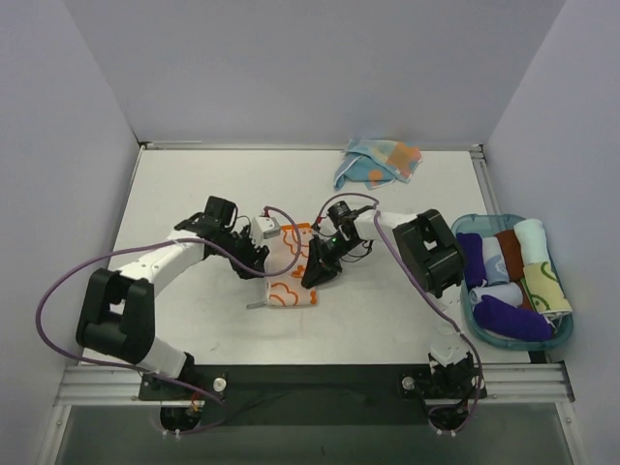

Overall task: Roll the towels
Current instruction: Roll the towel

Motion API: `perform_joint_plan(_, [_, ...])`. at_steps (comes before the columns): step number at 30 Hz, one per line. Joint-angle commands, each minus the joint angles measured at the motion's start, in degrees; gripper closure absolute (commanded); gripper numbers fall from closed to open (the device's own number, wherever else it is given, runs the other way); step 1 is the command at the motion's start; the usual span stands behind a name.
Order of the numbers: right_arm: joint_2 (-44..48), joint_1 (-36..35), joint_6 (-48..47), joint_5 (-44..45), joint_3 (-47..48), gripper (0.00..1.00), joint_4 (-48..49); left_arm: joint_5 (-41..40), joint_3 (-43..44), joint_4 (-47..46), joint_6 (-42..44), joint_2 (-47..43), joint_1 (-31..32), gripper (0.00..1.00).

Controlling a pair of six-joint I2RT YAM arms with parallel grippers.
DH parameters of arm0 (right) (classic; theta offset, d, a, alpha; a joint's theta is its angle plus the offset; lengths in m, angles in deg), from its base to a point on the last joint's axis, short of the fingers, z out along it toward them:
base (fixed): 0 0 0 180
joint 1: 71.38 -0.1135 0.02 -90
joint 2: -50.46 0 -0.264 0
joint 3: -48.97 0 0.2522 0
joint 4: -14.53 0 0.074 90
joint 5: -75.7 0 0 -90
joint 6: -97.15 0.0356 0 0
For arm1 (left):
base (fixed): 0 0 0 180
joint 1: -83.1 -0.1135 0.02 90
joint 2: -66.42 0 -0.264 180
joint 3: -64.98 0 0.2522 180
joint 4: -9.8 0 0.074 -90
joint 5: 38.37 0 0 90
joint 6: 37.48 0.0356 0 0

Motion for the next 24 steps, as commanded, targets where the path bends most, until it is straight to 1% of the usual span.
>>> perform_joint_plan(1, [-0.3,-0.4,-2.5,7.0,0.9,0.8,-3.6,-7.4,-4.8,-2.7,8.8,-9.4,3.6,0.4])
perform_joint_plan(2, [-0.2,-0.4,-2.9,7.5,1.1,0.8,-3.7,-9.1,-6.2,-3.2,11.0,-11.0,7.6,0.39])
perform_joint_plan(3, [0.1,-0.5,-2.9,7.8,1.5,0.8,-4.0,-12.9,-9.3,-5.2,11.9,-13.9,10.0,0.37])
perform_joint_plan(4, [0.3,-0.5,-3.0,8.0,1.6,0.8,-4.3,-14.9,-10.8,-6.6,12.7,-15.2,12.3,0.37])
perform_joint_plan(5, [0.2,-0.5,-3.2,8.1,1.7,0.8,-4.4,-17.1,-12.6,-8.7,13.7,-16.4,17.4,0.33])
perform_joint_plan(6, [0.2,-0.6,-3.4,8.3,1.9,0.8,-4.8,-21.5,-14.1,-12.3,14.2,-18.0,20.0,0.32])
perform_joint_plan(7, [-0.1,-0.6,-3.7,8.3,2.4,0.8,-5.2,-23.7,-16.5,-13.9,14.9,-18.6,22.5,0.32])
perform_joint_plan(8, [-0.3,-0.7,-4.6,8.4,2.9,0.79,-5.7,-27.6,-17.4,-15.4,15.8,-18.8,26.3,0.32])
perform_joint_plan(9, [-0.5,-0.7,-5.1,8.6,3.2,0.8,-6.6,-28.9,-18.2,-18.5,16.2,-19.3,27.9,0.32])
perform_joint_plan(12, [-0.7,-0.4,-5.5,8.8,3.7,0.8,-7.2,-32.2,-20.1,-22.2,17.8,-17.8,32.1,0.32])
perform_joint_plan(14, [-0.7,-0.5,-5.6,8.8,3.7,0.8,-7.2,-33.8,-20.2,-23.5,18.2,-16.1,33.3,0.32])
perform_joint_plan(18, [-0.9,-0.4,-5.5,8.6,4.1,0.8,-7.6,-34.3,-20.1,-25.3,18.4,-11.4,34.5,0.34])
perform_joint_plan(20, [-1.0,-0.5,-5.6,8.4,4.3,0.8,-7.6,-34.6,-20.3,-26.7,18.2,-8.9,34.6,0.38])
perform_joint_plan(21, [-1.3,-0.4,-5.6,8.3,4.3,0.8,-7.6,-34.5,-20.2,-26.7,18.0,-8.0,34.6,0.41])
perform_joint_plan(22, [-1.2,-0.4,-5.6,8.3,4.2,0.8,-7.7,-34.5,-20.0,-26.1,16.8,-7.2,34.5,0.51])
perform_joint_plan(23, [-1.3,-0.4,-5.7,8.3,4.1,0.8,-7.9,-34.1,-18.4,-23.7,15.8,-5.7,34.2,0.6])
perform_joint_plan(24, [-0.8,-0.1,-5.8,8.3,4.0,0.8,-7.9,-31.8,-17.4,-21.7,15.0,-5.1,33.6,0.67])
